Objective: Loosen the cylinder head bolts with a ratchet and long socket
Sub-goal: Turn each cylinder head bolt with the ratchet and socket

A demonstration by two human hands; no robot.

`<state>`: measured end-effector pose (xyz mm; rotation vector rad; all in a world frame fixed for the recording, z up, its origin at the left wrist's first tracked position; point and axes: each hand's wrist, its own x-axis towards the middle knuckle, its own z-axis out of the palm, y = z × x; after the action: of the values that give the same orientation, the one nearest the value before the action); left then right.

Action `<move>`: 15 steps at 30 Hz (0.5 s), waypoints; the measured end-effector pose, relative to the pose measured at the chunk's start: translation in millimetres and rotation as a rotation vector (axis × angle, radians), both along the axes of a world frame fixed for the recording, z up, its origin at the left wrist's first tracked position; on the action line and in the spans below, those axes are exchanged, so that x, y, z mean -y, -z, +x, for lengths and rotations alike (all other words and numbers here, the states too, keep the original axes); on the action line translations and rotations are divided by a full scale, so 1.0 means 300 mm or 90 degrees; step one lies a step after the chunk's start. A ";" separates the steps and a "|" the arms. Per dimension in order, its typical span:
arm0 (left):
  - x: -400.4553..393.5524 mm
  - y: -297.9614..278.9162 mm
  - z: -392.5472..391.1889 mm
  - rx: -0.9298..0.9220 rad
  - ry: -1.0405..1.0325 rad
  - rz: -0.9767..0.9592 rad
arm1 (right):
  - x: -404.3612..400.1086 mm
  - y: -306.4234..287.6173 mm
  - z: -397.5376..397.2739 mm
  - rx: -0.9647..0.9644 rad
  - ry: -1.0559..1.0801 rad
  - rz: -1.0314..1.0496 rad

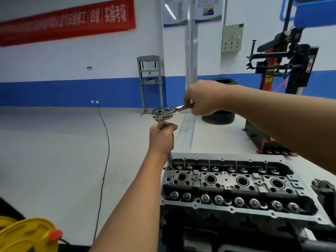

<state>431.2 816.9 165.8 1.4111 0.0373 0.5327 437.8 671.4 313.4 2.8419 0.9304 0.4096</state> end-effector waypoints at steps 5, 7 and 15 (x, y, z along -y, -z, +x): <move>0.003 -0.011 -0.004 0.003 -0.026 -0.005 | -0.082 0.082 -0.079 -0.122 -0.138 0.156; 0.003 -0.010 -0.013 -0.005 -0.023 0.006 | -0.101 0.080 -0.088 -0.080 -0.150 0.140; -0.095 0.068 -0.097 0.028 0.001 0.256 | -0.108 0.089 -0.089 -0.032 -0.158 0.101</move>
<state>402.2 845.5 145.5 1.7898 -0.1129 0.5921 410.9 704.0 286.7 2.8968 1.3229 0.4594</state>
